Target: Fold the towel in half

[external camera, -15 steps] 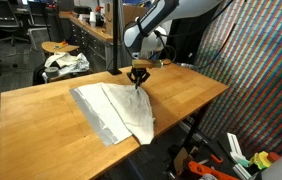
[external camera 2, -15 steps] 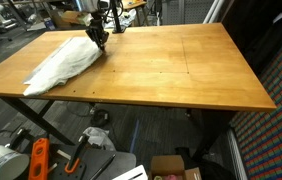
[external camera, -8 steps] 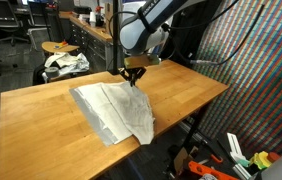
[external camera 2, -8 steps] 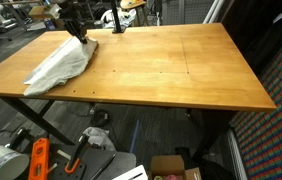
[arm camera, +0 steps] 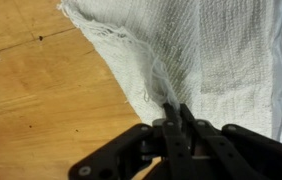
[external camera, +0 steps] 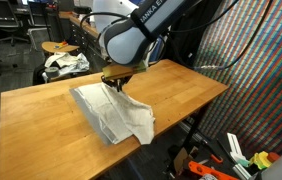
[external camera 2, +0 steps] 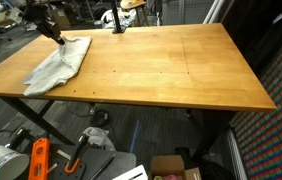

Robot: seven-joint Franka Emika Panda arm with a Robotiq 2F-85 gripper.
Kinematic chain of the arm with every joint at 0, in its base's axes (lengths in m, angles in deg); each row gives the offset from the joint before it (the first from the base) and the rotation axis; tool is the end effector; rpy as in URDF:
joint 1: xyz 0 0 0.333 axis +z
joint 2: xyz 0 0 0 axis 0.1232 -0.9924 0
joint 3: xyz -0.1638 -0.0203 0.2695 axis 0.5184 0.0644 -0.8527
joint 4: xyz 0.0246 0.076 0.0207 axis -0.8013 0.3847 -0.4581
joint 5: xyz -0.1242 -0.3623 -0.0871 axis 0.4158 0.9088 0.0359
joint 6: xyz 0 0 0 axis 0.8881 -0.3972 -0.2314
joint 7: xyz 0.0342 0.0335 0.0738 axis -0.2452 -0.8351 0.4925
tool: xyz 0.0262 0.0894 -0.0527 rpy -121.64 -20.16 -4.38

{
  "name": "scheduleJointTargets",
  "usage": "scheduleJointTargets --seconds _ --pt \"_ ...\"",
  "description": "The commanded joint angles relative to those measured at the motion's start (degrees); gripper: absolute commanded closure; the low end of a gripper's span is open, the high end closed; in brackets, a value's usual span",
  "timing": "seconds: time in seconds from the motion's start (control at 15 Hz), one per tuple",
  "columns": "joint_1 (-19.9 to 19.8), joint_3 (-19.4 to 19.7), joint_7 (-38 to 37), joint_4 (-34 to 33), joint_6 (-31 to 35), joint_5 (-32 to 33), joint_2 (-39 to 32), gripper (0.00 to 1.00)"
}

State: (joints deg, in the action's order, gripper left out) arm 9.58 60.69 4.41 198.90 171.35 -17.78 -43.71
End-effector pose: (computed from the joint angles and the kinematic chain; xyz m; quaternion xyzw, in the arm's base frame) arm 0.5462 0.1680 0.3090 0.9843 -0.1101 0.0976 0.0973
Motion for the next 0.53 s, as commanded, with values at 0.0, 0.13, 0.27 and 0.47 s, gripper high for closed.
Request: scheduleJointTargets --seconds 0.0,0.13,0.27,0.47 --pt "-1.3 -0.9 0.0 -0.1 -0.2 0.2 -0.1 0.89" --pt "-2.0 -0.7 0.2 -0.1 -0.1 0.2 -0.2 0.89" --pt "-2.0 -0.7 0.2 -0.1 -0.1 0.2 -0.2 0.89" --pt "-0.9 -0.2 -3.9 0.7 0.8 2.9 0.5 0.89"
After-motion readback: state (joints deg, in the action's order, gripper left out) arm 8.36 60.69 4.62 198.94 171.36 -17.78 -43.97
